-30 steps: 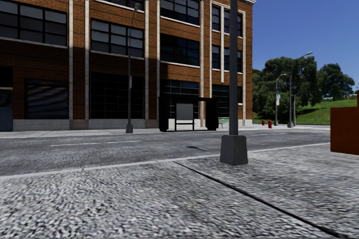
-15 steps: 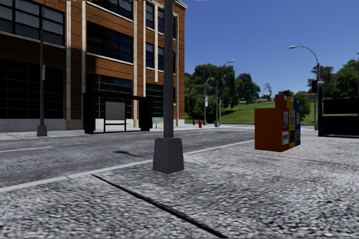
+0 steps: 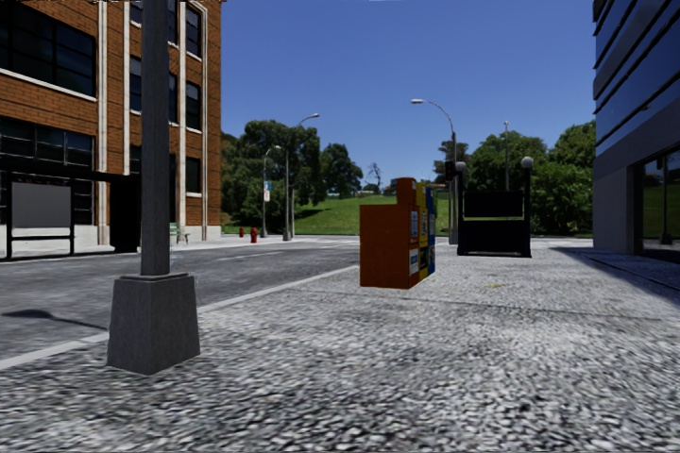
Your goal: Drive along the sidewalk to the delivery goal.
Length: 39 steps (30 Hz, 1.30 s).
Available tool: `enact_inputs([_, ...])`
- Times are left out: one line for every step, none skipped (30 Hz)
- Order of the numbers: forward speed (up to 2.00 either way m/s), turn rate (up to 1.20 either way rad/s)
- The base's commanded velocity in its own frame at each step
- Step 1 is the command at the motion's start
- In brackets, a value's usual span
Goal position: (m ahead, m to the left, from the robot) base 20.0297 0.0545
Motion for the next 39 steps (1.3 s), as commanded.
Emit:
enact_inputs([1.27,-0.77])
enact_inputs([1.28,-0.77])
enact_inputs([1.29,-0.77])
enact_inputs([1.29,-0.77])
enact_inputs([1.29,-0.77])
enact_inputs([1.29,-0.77])
enact_inputs([1.29,-0.77])
enact_inputs([1.29,-0.77])
enact_inputs([1.29,-0.77])
enact_inputs([1.30,-0.77])
enact_inputs([1.30,-0.77])
enact_inputs([1.30,-0.77])
enact_inputs([1.30,-0.77])
enact_inputs([1.30,-0.77])
enact_inputs([1.31,-0.77])
enact_inputs([1.31,-0.77])
enact_inputs([1.31,-0.77])
enact_inputs([1.31,-0.77])
enact_inputs([1.31,-0.77])
enact_inputs([1.31,-0.75])
enact_inputs([1.31,-0.70])
enact_inputs([1.31,-0.70])
enact_inputs([1.31,-0.66])
enact_inputs([1.31,-0.64])
enact_inputs([1.31,-0.64])
enact_inputs([1.31,-0.64])
enact_inputs([1.31,-0.64])
enact_inputs([1.31,-0.64])
enact_inputs([1.31,-0.64])
enact_inputs([1.31,-0.63])
enact_inputs([1.31,-0.63])
enact_inputs([1.31,-0.06])
enact_inputs([1.31,0.00])
enact_inputs([1.31,0.00])
enact_inputs([1.31,0.00])
enact_inputs([1.31,0.00])
enact_inputs([1.31,0.00])
enact_inputs([1.31,0.00])
enact_inputs([1.31,0.00])
